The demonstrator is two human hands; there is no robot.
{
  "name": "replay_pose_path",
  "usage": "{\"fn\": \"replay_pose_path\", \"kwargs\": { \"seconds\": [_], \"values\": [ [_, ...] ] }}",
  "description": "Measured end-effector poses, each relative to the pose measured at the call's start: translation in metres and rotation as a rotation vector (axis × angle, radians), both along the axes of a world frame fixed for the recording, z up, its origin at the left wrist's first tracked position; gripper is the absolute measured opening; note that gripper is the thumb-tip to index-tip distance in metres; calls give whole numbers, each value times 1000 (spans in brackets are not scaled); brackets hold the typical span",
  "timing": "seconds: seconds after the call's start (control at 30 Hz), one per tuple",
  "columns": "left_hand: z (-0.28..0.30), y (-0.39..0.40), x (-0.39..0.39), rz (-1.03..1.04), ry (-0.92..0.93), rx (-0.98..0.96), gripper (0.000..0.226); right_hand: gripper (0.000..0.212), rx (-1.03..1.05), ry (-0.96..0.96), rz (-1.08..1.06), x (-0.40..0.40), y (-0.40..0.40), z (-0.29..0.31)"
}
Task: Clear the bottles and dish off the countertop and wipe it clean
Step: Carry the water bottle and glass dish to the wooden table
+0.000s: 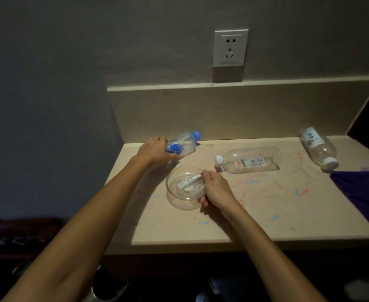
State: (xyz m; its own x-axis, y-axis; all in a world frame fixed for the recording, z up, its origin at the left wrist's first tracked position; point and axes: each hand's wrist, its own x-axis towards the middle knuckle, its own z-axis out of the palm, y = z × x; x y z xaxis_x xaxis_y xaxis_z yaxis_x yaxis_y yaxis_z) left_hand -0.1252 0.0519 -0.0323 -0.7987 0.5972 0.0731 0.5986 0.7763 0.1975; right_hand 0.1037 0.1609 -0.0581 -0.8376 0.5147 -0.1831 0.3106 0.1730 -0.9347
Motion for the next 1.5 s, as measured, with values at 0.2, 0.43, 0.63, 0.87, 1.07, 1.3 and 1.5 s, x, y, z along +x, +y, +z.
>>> {"fn": "replay_pose_path", "kwargs": {
  "seconds": [0.2,0.43,0.63,0.87,1.07,1.3,1.5],
  "values": [
    [6,-76,10,142,-42,185,72,43,18,38,35,0,-14,0],
    [13,-221,96,461,-57,760,66,42,62,113,297,-4,-77,16],
    [-39,-374,235,777,-82,1030,54,40,104,201,630,-5,-180,7],
    [-139,-476,392,1168,-84,1230,47,35,139,99,958,23,-330,-56],
    [-216,-543,477,1443,-126,1420,62,32,160,-88,1152,71,-436,-143],
    [-273,-650,523,1663,-174,1545,47,29,126,-266,1140,97,-545,-202],
    [-268,-736,509,1662,-200,1537,65,32,98,-322,1109,75,-651,-199]
  ]
}}
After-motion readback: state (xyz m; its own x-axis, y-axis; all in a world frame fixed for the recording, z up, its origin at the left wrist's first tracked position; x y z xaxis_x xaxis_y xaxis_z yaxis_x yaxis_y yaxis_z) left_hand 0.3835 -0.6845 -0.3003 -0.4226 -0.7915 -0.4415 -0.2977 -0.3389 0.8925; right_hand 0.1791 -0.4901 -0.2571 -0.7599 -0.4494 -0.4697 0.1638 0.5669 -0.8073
